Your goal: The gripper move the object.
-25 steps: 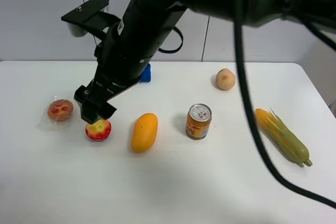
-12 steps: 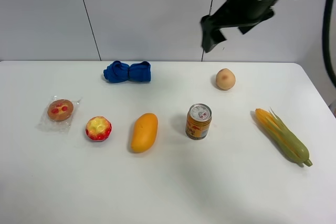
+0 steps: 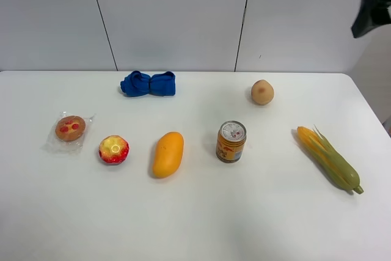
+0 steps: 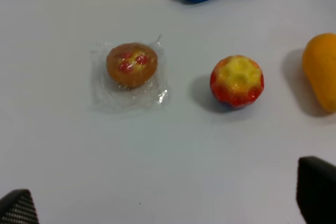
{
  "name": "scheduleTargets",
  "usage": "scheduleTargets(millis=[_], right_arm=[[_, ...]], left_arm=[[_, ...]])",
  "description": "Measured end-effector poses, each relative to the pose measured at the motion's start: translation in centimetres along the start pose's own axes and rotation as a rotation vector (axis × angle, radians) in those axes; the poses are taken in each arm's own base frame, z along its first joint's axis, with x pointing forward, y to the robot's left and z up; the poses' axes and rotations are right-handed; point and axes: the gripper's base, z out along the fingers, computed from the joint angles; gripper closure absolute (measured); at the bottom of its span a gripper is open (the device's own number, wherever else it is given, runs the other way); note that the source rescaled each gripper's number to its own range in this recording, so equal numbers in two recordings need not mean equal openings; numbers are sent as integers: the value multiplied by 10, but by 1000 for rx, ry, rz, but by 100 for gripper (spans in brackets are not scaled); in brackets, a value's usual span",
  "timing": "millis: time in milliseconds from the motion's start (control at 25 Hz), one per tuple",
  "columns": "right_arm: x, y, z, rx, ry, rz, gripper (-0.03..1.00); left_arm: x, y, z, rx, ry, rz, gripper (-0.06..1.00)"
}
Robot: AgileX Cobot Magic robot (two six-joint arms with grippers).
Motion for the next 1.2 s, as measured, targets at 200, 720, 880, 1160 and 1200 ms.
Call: scheduleTargets(millis=[200,720,880,1160,1200], right_arm=[[73,2,-39,43,-28,60,-3],[256,50,-73,131,-499,127,-3],[279,59,-57,105,-529,144,-3],[292,64,-43,76,-492,161,-3],[292,64,-43,75,-492,163,-3]], left_arm=[[0,0,0,0,0,0,-6],[0,0,0,0,0,0,-6],[0,0,0,0,0,0,-6],[0,0,0,0,0,0,-6],[0,0,0,0,0,0,-6]])
